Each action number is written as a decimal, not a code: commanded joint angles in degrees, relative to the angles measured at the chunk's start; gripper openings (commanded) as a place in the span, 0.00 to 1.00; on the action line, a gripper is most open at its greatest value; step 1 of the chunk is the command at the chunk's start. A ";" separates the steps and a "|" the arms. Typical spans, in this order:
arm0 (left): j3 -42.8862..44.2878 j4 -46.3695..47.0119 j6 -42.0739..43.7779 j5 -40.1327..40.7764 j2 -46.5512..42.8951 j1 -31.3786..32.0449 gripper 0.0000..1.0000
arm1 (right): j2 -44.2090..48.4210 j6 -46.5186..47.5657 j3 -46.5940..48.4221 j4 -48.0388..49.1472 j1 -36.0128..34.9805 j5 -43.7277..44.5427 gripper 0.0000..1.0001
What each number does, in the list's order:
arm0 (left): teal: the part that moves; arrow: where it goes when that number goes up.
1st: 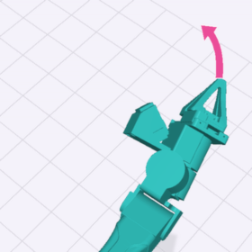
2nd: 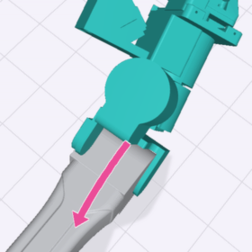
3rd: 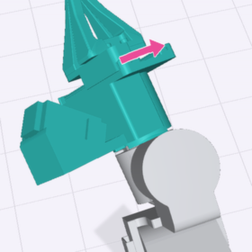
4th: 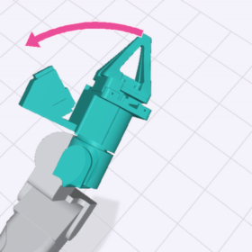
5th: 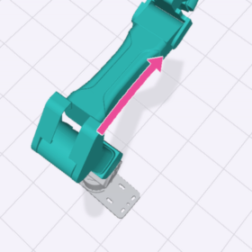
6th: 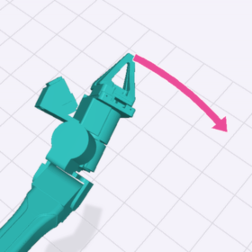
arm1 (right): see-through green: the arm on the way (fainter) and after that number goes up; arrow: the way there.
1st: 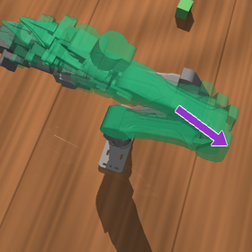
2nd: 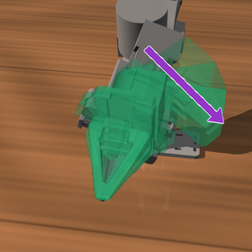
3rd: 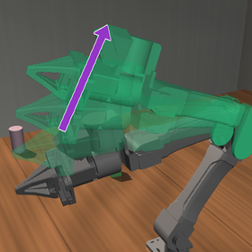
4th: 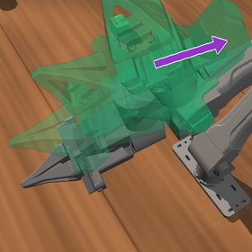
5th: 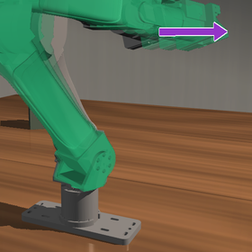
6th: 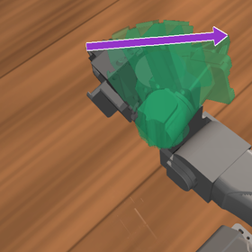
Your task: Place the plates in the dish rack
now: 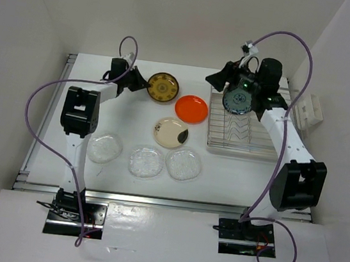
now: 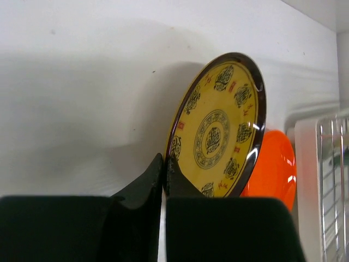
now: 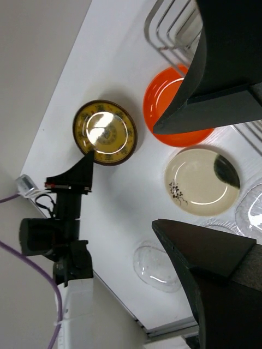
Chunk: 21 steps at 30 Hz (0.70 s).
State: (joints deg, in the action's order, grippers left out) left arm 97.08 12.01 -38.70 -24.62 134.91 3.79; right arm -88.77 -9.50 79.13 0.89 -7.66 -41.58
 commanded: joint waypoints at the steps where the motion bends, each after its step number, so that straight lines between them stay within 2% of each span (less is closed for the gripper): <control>1: 3.29 1.36 7.92 -7.18 -8.69 -1.59 0.00 | -4.47 -1.05 5.14 2.10 -2.18 -2.53 0.71; 7: 5.05 -4.89 15.14 -13.16 -14.67 -1.07 0.00 | -13.78 -1.84 9.98 3.41 -4.64 -7.27 0.71; 13: 2.25 -8.23 17.78 -15.63 -21.96 0.60 0.00 | -20.37 -2.46 15.34 1.94 -7.10 -5.18 0.71; 17: -1.18 -7.70 17.78 -17.21 -25.83 1.92 0.00 | -22.05 -2.46 17.46 0.17 -8.25 -4.47 0.71; 21: -2.59 -9.20 19.19 -18.35 -27.69 3.76 0.00 | -21.44 -3.07 14.21 4.04 -8.77 -4.47 0.71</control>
State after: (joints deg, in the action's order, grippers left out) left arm 95.96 2.61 -21.85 -39.75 110.19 6.66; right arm -111.13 -11.70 92.95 1.15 -15.68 -45.91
